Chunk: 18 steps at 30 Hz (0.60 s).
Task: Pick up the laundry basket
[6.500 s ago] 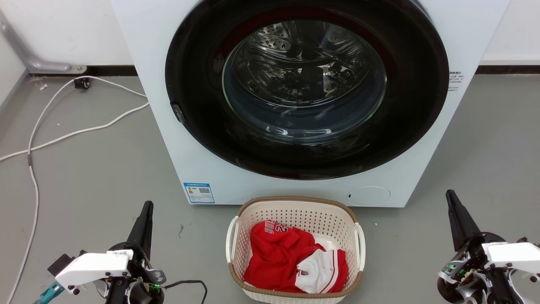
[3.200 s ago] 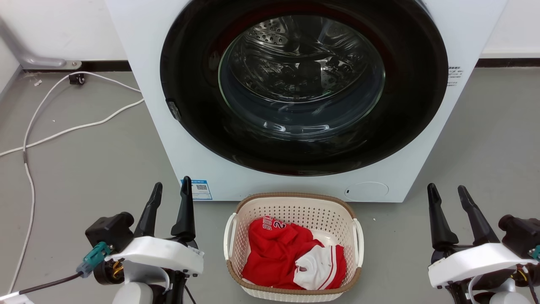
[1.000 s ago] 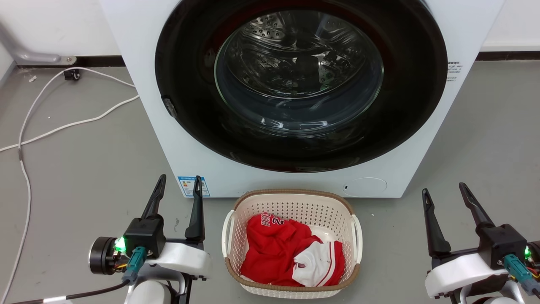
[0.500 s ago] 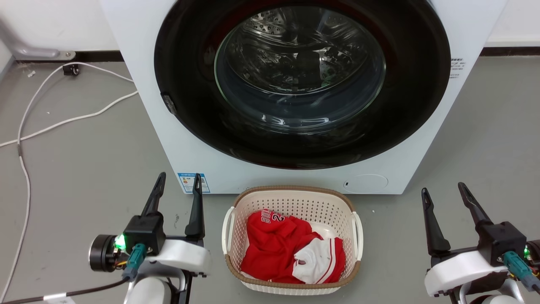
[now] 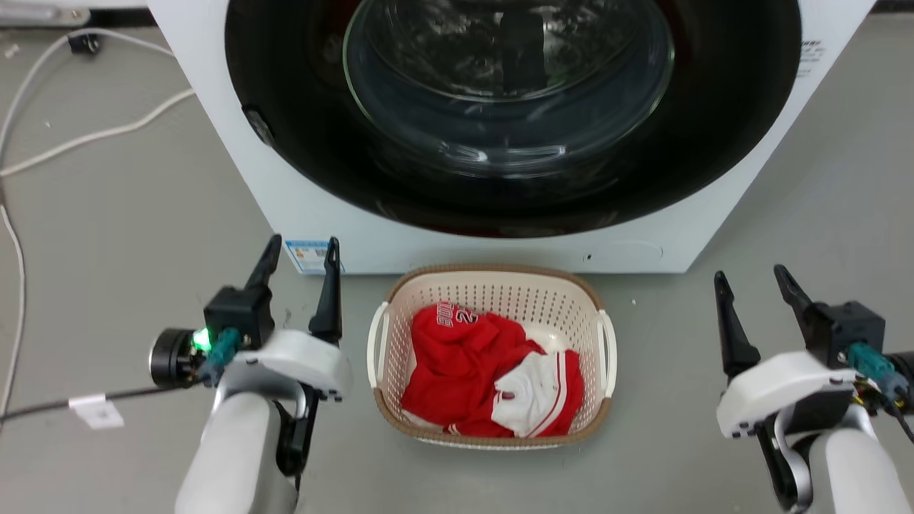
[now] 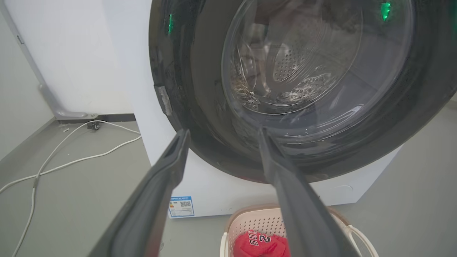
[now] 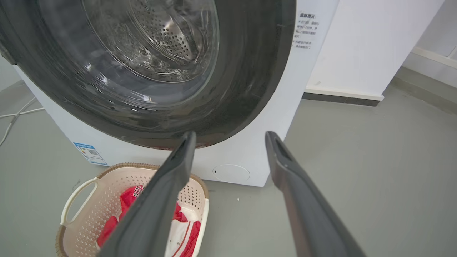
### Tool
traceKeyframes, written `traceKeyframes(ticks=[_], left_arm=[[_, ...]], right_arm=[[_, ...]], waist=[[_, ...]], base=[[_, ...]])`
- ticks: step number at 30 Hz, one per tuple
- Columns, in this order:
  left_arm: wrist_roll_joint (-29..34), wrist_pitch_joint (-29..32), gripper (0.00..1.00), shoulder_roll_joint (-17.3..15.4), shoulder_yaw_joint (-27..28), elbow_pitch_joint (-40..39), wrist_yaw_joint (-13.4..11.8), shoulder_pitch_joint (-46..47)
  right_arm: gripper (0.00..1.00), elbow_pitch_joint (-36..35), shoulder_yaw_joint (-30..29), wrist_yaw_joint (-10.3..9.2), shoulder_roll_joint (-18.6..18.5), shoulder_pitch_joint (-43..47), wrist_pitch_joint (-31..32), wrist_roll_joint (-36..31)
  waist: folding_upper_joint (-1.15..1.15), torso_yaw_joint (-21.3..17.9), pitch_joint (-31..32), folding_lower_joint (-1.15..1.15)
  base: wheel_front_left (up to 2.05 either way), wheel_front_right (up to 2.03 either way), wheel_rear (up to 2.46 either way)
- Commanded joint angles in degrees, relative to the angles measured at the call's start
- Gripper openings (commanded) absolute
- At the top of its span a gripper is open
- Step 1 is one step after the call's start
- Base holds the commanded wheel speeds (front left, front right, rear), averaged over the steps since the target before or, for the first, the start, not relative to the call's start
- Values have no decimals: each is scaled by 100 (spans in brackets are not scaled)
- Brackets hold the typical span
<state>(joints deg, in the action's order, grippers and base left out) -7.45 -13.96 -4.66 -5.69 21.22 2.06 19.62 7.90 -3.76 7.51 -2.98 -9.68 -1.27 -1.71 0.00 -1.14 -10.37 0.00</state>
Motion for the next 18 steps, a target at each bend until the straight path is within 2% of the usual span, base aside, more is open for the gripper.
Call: traceKeyframes(ticks=[1, 11, 18], left_arm=[[-61, 62, 100, -30, -2, 180, 51, 234], [-268, 466, 100, -230, -29, 1321, 304, 1329], [-545, 997, 100, -348, -193, 2383, 492, 2159]], right_arm=[[100, 115, 10, -4, 19, -196, 36, 64], [100, 1040, 198, -4, 18, -1152, 506, 199], [100, 1985, 435, -4, 19, -1944, 897, 504]], waist=[[0, -32, -283, 0], [0, -149, -1117, 0], [0, -253, -1756, 0]], base=[[0, 0, 0], [0, 0, 0], [0, 0, 0]])
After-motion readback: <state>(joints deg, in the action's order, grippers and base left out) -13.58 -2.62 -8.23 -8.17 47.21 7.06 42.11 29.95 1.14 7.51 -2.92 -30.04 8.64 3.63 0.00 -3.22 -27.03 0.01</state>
